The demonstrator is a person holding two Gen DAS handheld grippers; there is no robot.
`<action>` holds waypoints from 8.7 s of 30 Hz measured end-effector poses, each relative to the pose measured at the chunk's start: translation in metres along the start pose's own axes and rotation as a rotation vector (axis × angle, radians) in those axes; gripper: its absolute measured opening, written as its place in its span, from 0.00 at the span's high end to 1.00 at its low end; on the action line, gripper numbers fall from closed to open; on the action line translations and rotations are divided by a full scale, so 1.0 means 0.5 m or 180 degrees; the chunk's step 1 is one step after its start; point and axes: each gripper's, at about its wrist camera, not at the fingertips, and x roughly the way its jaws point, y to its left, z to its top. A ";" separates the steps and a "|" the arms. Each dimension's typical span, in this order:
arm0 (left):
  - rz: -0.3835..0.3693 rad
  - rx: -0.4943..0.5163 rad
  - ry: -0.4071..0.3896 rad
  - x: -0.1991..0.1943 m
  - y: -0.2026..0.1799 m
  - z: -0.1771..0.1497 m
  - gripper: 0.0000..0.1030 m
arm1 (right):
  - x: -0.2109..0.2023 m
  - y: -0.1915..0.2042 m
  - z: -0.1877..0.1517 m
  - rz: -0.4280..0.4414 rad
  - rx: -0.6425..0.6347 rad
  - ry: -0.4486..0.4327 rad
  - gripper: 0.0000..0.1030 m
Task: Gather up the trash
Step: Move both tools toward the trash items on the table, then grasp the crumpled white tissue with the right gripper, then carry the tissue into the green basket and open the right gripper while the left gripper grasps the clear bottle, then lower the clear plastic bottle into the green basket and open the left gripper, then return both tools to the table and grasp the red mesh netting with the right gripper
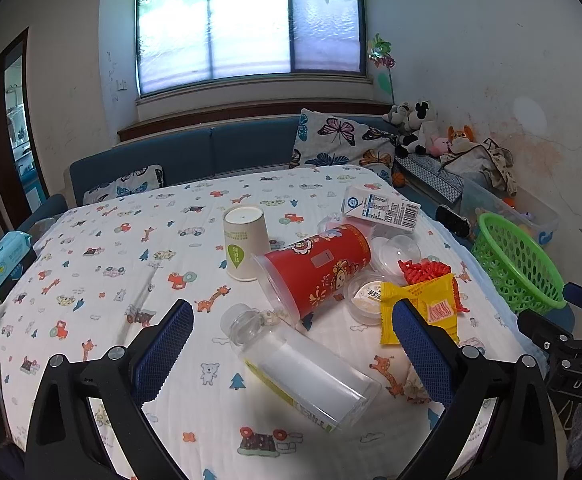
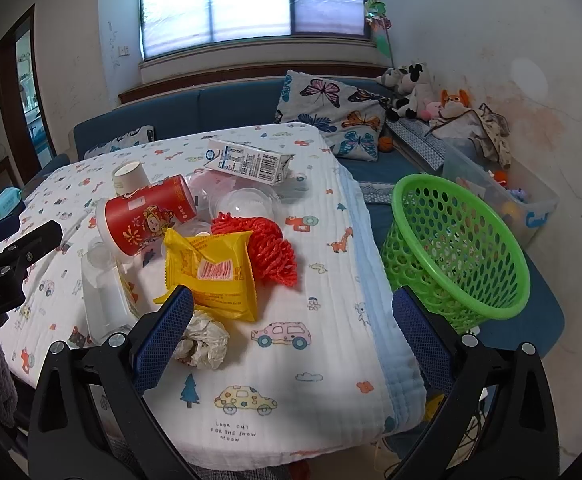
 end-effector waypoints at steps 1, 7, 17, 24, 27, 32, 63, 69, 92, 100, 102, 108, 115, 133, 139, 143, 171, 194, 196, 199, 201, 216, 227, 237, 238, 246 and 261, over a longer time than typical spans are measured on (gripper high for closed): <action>-0.0001 0.0001 -0.0003 0.000 0.000 0.001 0.06 | 0.001 0.000 0.000 0.0001 0.0002 -0.0001 0.04; 0.0001 0.0000 -0.0003 0.000 0.001 0.000 0.06 | 0.000 -0.001 0.002 0.0002 -0.0002 -0.0001 0.04; 0.0040 -0.0025 -0.0003 0.007 0.013 0.008 0.06 | 0.002 0.000 0.004 0.0028 -0.0027 0.0011 0.04; 0.0107 -0.0090 0.0011 0.011 0.041 -0.001 0.06 | 0.016 0.010 -0.003 0.0105 -0.0062 0.0065 0.04; 0.0138 -0.0124 0.0029 0.013 0.053 -0.004 0.06 | 0.022 0.017 -0.006 0.0144 -0.0091 0.0092 0.04; 0.0195 -0.0166 0.0062 0.016 0.066 -0.006 0.06 | 0.034 0.030 -0.009 0.0232 -0.0135 0.0124 0.05; 0.0288 -0.0543 0.0719 0.100 0.066 -0.052 0.06 | 0.160 0.111 -0.081 0.0996 -0.0237 0.0669 0.29; 0.0264 -0.0731 0.0952 0.140 0.066 -0.062 0.06 | 0.160 0.100 -0.083 0.1100 -0.0231 0.0672 0.40; 0.0220 -0.1099 0.1355 0.251 0.051 -0.065 0.30 | 0.073 0.041 -0.091 0.1351 -0.0402 0.0500 0.44; 0.0044 -0.1086 0.1323 0.223 0.077 -0.078 0.38 | 0.042 0.044 -0.079 0.1319 -0.0459 0.0388 0.44; 0.0000 -0.1094 0.1311 0.211 0.087 -0.084 0.40 | 0.035 0.045 -0.074 0.1299 -0.0460 0.0357 0.44; -0.0154 -0.1160 0.1238 0.159 0.121 -0.098 0.40 | 0.023 0.036 -0.059 0.1195 -0.0398 0.0281 0.44; -0.0317 -0.1062 0.0956 0.087 0.122 -0.063 0.41 | 0.025 -0.011 -0.028 0.0985 -0.0209 0.0178 0.44; -0.1358 -0.0196 0.0733 0.116 -0.172 0.158 0.41 | 0.143 -0.344 0.035 -0.0111 0.0600 0.0229 0.43; -0.1649 0.0094 0.0733 0.154 -0.299 0.214 0.41 | 0.195 -0.427 0.037 -0.0118 0.0805 0.0374 0.36; -0.1794 0.0220 0.0781 0.200 -0.375 0.239 0.41 | 0.214 -0.457 0.045 -0.0195 0.0828 0.0373 0.26; -0.2142 0.0856 0.1393 0.428 -0.774 0.192 0.41 | 0.098 -0.590 -0.034 -0.0614 0.1198 0.0173 0.24; -0.2300 0.0663 0.0874 0.308 -0.622 0.216 0.29 | 0.043 -0.537 -0.042 -0.0472 0.1201 0.0050 0.24; -0.2261 0.0618 0.0826 0.294 -0.583 0.216 0.29 | 0.040 -0.521 -0.037 -0.0423 0.1154 0.0044 0.24; -0.2146 0.0528 0.0752 0.272 -0.517 0.217 0.29 | 0.035 -0.486 -0.031 -0.0343 0.1080 0.0032 0.24; -0.2022 0.0503 0.0680 0.256 -0.470 0.212 0.29 | 0.034 -0.459 -0.025 -0.0259 0.1033 0.0030 0.23; -0.1366 0.0046 0.0540 0.207 -0.170 0.149 0.29 | 0.063 -0.262 0.005 0.0244 0.0497 0.0127 0.23; -0.1219 -0.0227 0.0635 0.185 -0.043 0.066 0.29 | 0.120 -0.134 0.029 0.0658 0.0250 0.0294 0.24; -0.1214 -0.0276 0.0689 0.160 0.011 0.011 0.29 | 0.207 -0.075 0.069 0.0986 0.0239 0.0503 0.34; -0.1227 -0.0278 0.0705 0.160 0.012 0.008 0.29 | 0.216 -0.070 0.071 0.0987 0.0229 0.0528 0.36; -0.1345 -0.0195 0.0811 0.165 -0.006 -0.022 0.29 | 0.269 -0.049 0.070 0.1103 0.0187 0.0671 0.41; -0.1495 -0.0026 0.1021 0.232 -0.071 -0.045 0.29 | 0.219 -0.064 0.058 0.1103 0.0163 0.0531 0.60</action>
